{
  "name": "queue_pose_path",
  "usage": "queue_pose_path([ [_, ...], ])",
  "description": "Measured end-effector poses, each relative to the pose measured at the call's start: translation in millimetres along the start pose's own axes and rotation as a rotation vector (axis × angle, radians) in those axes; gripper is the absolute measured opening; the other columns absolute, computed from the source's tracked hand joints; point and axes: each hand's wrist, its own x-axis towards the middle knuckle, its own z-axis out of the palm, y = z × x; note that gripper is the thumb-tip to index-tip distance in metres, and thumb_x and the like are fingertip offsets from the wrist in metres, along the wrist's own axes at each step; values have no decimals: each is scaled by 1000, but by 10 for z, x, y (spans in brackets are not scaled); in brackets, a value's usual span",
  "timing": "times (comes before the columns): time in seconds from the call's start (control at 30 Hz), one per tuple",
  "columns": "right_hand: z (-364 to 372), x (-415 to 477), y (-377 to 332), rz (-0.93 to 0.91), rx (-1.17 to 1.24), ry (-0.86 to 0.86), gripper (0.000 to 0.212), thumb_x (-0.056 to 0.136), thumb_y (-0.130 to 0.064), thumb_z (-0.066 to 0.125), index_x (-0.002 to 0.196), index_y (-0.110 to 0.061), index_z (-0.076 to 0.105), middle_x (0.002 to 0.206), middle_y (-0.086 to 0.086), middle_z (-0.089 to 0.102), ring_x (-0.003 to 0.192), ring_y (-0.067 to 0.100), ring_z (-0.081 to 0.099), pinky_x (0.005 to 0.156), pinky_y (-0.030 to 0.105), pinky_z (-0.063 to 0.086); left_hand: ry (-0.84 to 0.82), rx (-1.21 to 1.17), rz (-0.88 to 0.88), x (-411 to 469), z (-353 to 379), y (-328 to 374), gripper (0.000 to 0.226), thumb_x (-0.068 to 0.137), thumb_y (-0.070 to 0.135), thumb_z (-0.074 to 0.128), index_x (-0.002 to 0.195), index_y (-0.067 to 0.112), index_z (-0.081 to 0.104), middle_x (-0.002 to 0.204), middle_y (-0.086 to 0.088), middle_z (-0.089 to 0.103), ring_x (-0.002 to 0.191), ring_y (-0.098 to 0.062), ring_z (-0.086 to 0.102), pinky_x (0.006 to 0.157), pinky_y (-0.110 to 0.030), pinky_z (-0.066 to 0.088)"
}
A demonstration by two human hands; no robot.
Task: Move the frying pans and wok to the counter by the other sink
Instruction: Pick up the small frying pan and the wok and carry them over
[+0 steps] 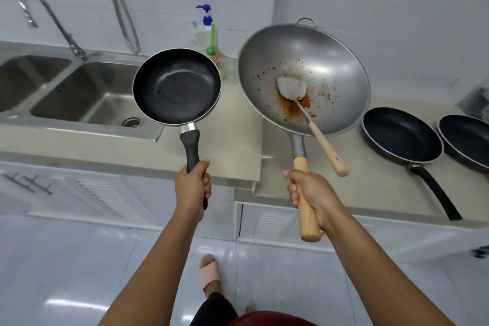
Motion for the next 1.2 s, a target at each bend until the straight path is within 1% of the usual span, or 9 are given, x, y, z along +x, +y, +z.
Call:
queue_pose_path([
  [0.23, 557, -145, 60, -52, -188, -148, 9, 83, -11, 65, 77, -10, 59, 42, -2, 50, 32, 10, 43, 33, 19, 39, 220, -48, 71, -458, -639, 48, 23, 91, 13, 61, 73, 14, 47, 42, 6, 42, 31, -7, 32, 32, -18, 28],
  [0.43, 1349, -339, 115, -62, -303, -349, 11, 84, -12, 65, 77, -12, 57, 42, -3, 50, 32, 8, 43, 34, 18, 39, 435, -124, 121, -740, -1377, 243, 22, 92, 14, 61, 74, 13, 48, 42, 6, 42, 32, -6, 33, 31, -20, 29],
  [0.67, 2524, -656, 302, -73, -435, -539, 6, 86, -14, 64, 86, -10, 60, 47, -2, 53, 35, 8, 46, 35, 19, 42, 640, -153, 183, -975, -2440, 486, 22, 91, 16, 61, 73, 14, 48, 44, 6, 42, 33, -7, 34, 32, -20, 31],
  [0.83, 3512, -982, 547, -56, -487, -663, 7, 84, -15, 65, 86, -10, 61, 46, -2, 53, 35, 8, 46, 36, 19, 43, 727, -187, 220, -1099, -3403, 756, 24, 92, 21, 63, 75, 14, 47, 46, 5, 41, 35, -7, 33, 33, -20, 31],
  [0.9, 3941, -1115, 642, -52, -498, -708, 8, 84, -15, 66, 86, -10, 61, 45, -2, 53, 34, 9, 46, 36, 20, 42, 751, -195, 240, -1131, -3810, 903, 24, 92, 25, 64, 78, 13, 48, 47, 5, 41, 35, -8, 33, 34, -20, 31],
  [1.03, 4745, -1368, 843, -55, -521, -779, 10, 83, -15, 67, 88, -10, 60, 45, -1, 53, 34, 9, 46, 35, 20, 42, 823, -192, 265, -1194, -4546, 1126, 21, 92, 30, 65, 92, 10, 57, 48, 5, 40, 36, -7, 33, 34, -19, 31],
  [1.07, 4963, -1432, 923, -45, -523, -803, 10, 83, -15, 66, 88, -10, 60, 45, -1, 53, 34, 9, 46, 36, 19, 42, 838, -189, 275, -1221, -4747, 1176, 23, 92, 31, 65, 90, 10, 56, 47, 6, 40, 36, -7, 33, 34, -19, 31],
  [1.13, 5239, -1526, 1014, -39, -519, -837, 9, 83, -15, 66, 88, -10, 60, 45, -2, 53, 34, 9, 46, 36, 19, 42, 861, -192, 282, -1264, -4989, 1244, 29, 92, 32, 66, 79, 12, 50, 47, 5, 41, 36, -7, 33, 33, -19, 31],
  [1.2, 5581, -1641, 1148, -21, -524, -863, 9, 84, -14, 66, 87, -9, 60, 44, -2, 53, 33, 9, 46, 35, 19, 42, 902, -191, 281, -1309, -5302, 1333, 32, 91, 32, 67, 71, 15, 49, 47, 5, 41, 35, -7, 33, 33, -20, 31],
])
